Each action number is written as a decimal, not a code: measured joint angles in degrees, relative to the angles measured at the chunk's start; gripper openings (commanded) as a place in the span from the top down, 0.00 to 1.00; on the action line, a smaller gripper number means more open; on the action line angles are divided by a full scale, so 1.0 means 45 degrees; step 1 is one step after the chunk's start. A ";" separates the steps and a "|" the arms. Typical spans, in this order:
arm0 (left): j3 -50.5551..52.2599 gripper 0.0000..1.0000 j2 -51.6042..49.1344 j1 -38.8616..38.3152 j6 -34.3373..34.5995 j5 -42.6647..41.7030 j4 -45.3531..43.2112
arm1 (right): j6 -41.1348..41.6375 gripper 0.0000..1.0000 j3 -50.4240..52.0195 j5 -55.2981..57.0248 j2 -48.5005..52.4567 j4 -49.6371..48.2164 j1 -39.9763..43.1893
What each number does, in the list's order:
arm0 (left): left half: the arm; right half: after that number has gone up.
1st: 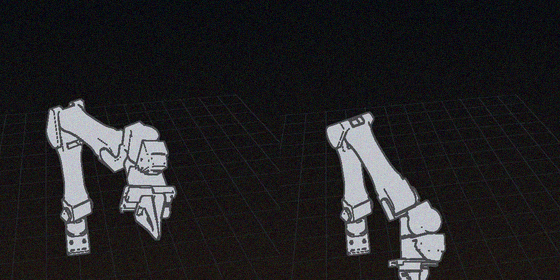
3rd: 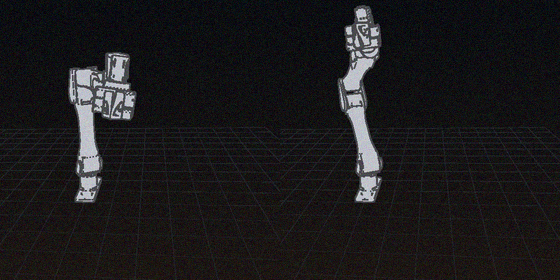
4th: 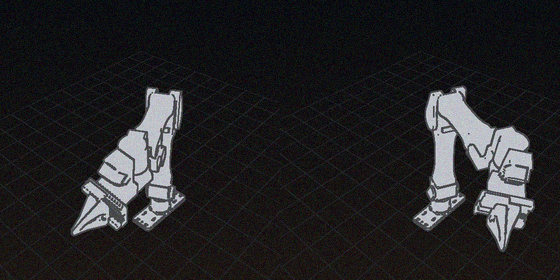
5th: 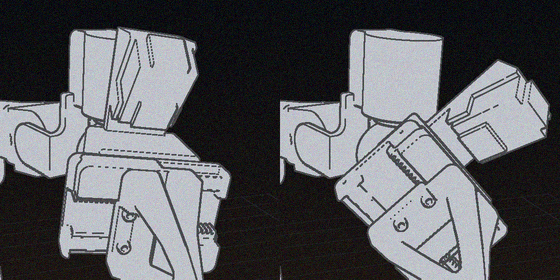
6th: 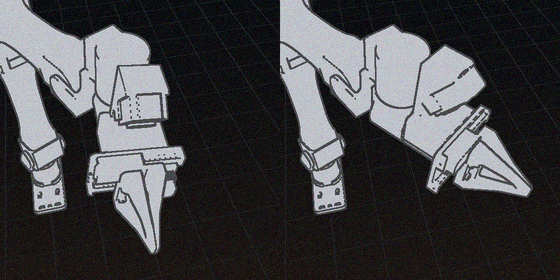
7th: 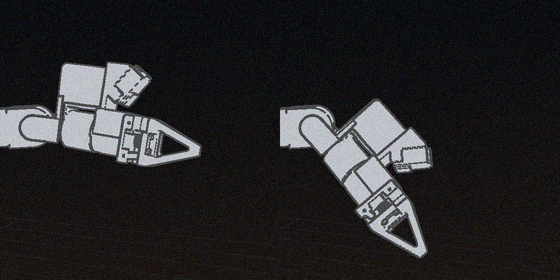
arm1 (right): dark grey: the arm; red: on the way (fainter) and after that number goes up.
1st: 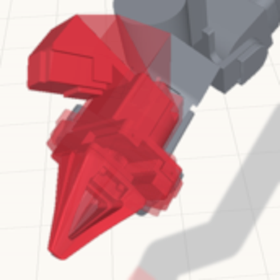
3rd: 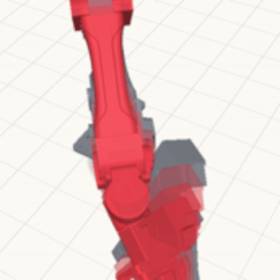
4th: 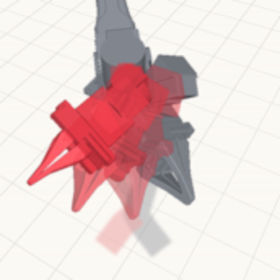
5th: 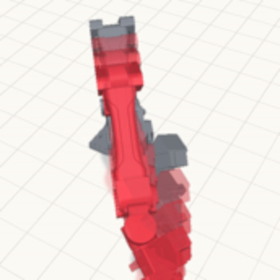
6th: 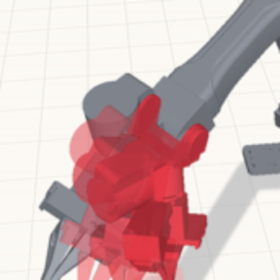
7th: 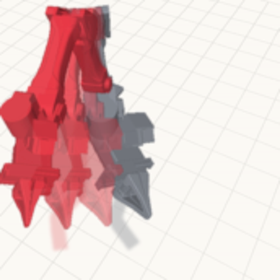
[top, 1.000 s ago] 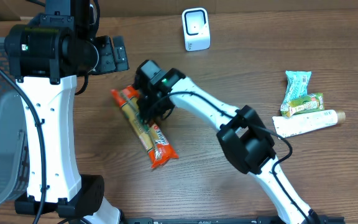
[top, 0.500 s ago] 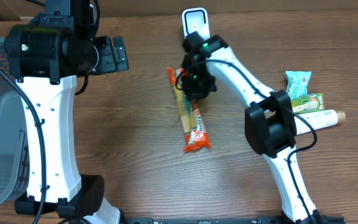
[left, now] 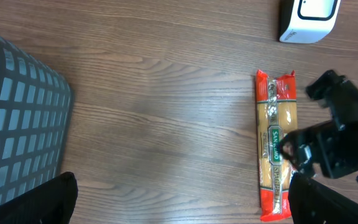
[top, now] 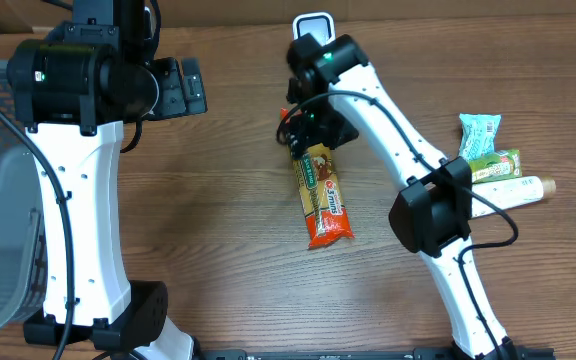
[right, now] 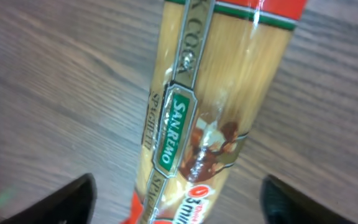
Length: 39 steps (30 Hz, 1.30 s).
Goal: Scan the item barcode
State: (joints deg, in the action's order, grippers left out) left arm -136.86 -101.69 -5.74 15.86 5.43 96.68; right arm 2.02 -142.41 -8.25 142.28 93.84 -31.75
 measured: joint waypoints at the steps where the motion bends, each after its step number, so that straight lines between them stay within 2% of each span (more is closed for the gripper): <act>1: 0.0000 0.00 0.0000 0.0000 0.0000 0.0000 0.0005 | 0.0083 0.00 0.0005 0.0228 0.0000 -0.0039 -0.0151; 11: 0.0000 0.00 0.0000 0.0000 0.0000 0.0000 0.0005 | 0.2934 0.00 0.1209 0.4930 0.0000 -0.1622 -0.2608; 16: 0.0000 0.00 0.0000 0.0000 0.0000 0.0000 0.0005 | 0.3580 0.13 0.2681 0.5736 0.0000 -0.2657 -0.2662; 21: 0.0000 0.00 0.0000 0.0000 0.0000 0.0000 0.0005 | 0.3385 0.23 0.3997 0.6120 0.0019 -0.3293 -0.2463; 28: 0.0000 0.00 0.0000 0.0000 0.0000 0.0000 0.0005 | 0.3191 0.43 0.4095 0.6368 0.0019 -0.3395 -0.2487; 32: 0.0000 0.00 0.0000 0.0000 0.0000 0.0000 0.0005 | 0.3162 0.50 0.4095 0.6538 0.0019 -0.3415 -0.2492; 33: 0.0000 0.00 0.0000 0.0000 0.0000 0.0000 0.0000 | 0.3167 0.57 0.4095 0.6581 0.0019 -0.3415 -0.2492; 34: 0.0000 0.00 0.0000 0.0000 0.0000 0.0000 0.0005 | 0.3123 0.71 0.4095 0.6683 0.0019 -0.3415 -0.2492; 36: 0.0000 0.00 0.0000 0.0000 0.0000 0.0000 0.0005 | 0.3138 0.90 0.4095 0.6815 0.0019 -0.3390 -0.2492; 37: 0.0000 0.00 0.0000 0.0000 0.0000 0.0000 0.0005 | 0.3181 0.96 0.4075 0.6892 0.0015 -0.3366 -0.2497; 39: 0.0000 0.00 0.0000 0.0000 0.0000 0.0000 0.0005 | 0.3094 0.96 0.3983 0.6936 -0.0053 -0.3191 -0.2516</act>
State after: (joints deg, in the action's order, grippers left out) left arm -136.86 -101.69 -5.74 15.86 5.43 96.71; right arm 15.94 -124.49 22.96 142.04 79.48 -43.07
